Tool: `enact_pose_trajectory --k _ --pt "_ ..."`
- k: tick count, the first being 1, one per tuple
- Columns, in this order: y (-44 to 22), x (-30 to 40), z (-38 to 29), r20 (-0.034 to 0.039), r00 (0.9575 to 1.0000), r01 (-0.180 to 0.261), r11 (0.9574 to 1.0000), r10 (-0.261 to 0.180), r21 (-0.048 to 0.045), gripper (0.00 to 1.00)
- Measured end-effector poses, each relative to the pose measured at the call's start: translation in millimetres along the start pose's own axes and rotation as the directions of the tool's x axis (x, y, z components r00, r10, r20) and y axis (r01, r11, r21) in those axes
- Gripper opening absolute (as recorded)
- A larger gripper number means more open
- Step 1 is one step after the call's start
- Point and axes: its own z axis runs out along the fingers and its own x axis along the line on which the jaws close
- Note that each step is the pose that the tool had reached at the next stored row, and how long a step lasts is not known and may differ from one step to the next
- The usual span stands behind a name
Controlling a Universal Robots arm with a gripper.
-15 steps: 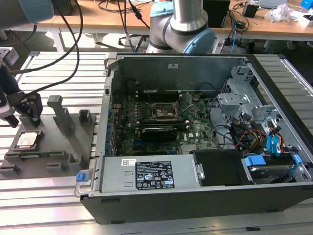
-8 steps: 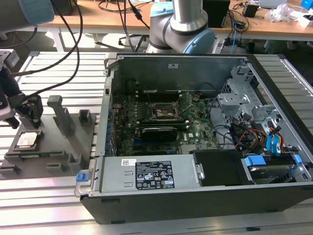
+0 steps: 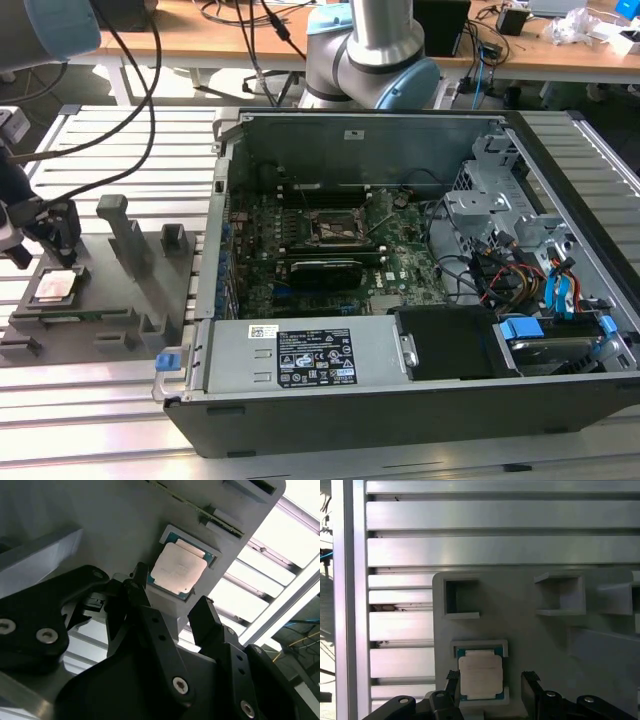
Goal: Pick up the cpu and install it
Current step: 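Pick up the cpu and move it towards the insertion slot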
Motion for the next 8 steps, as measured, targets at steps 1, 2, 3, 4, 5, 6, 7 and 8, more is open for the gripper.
enact_pose_trajectory --k 1,2,3,4,5,6,7,8 --pt "0.0 0.2 0.1 0.0000 1.0000 0.007 1.0000 -0.007 0.0015 0.60" --pt "0.0 0.3 0.2 -0.0002 0.9999 0.015 0.9999 -0.015 0.0034 0.60" --pt "0.0 0.5 0.4 -0.0002 0.9997 0.024 0.9997 -0.024 0.0049 0.60" --pt "0.0 0.6 0.8 -0.0002 0.9995 0.032 0.9995 -0.032 0.0070 0.60" --pt "0.0 1.3 2.0 -0.0003 0.9994 0.034 0.9994 -0.034 0.0075 0.60" --pt "0.0 3.7 5.5 0.0000 0.9994 0.034 0.9994 -0.034 0.0075 0.60" --pt "-0.1 5.1 7.6 -0.0001 0.9995 0.033 0.9994 -0.033 0.0076 0.60" --pt "0.0 5.9 9.4 -0.0001 0.9995 0.032 0.9995 -0.032 0.0079 0.60"
